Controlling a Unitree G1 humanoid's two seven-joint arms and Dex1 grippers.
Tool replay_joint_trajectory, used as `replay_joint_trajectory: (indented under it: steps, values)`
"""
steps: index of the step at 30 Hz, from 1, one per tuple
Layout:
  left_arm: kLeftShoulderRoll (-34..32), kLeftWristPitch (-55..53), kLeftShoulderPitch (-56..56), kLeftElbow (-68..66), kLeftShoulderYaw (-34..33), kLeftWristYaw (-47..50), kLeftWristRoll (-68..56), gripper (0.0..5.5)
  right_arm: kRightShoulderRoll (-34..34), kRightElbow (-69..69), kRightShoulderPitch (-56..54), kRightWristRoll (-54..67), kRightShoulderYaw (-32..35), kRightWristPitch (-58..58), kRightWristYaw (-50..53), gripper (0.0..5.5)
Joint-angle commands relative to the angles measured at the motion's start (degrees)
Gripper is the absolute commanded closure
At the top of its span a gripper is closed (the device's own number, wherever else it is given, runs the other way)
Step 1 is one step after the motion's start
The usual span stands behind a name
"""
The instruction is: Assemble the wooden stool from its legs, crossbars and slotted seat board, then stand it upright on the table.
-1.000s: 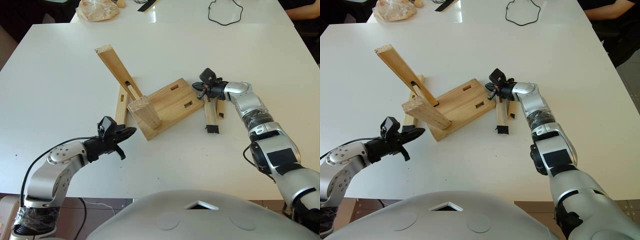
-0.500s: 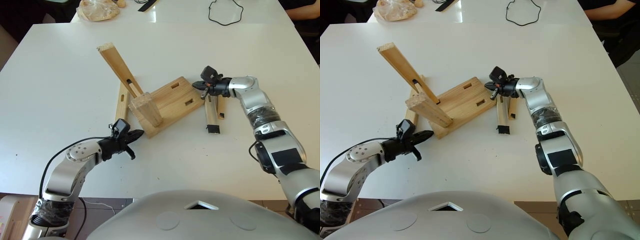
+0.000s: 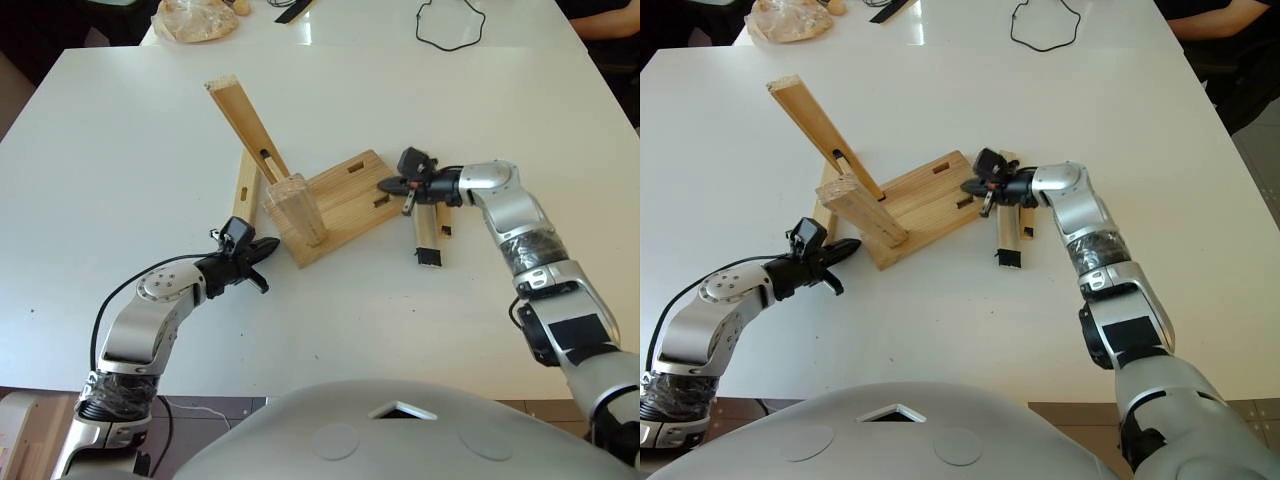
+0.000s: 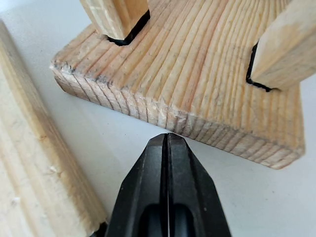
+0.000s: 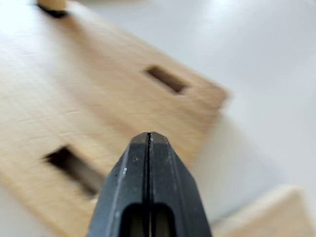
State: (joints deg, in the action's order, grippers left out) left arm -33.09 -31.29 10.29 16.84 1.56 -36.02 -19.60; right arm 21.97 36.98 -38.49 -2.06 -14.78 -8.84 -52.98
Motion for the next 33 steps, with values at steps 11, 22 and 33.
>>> replay_joint_trajectory:
  steps: [11, 22, 33]
  values:
    - [1.6, -0.5, 2.0, 2.7, 1.2, -0.1, 0.2, 5.5, -2.1, 16.7, -8.0, -5.0, -2.0, 8.6, -2.9, 5.49]
    - [0.9, -0.2, 1.4, 1.8, 0.2, -0.4, 0.9, 5.5, -0.3, 22.2, -12.0, -6.1, 1.1, 10.0, 3.2, 5.49]
    - [1.4, -0.5, 0.3, 2.6, 1.4, -0.2, 1.3, 5.5, -1.5, 21.1, -10.1, -7.5, -1.2, 13.0, -5.6, 5.49]
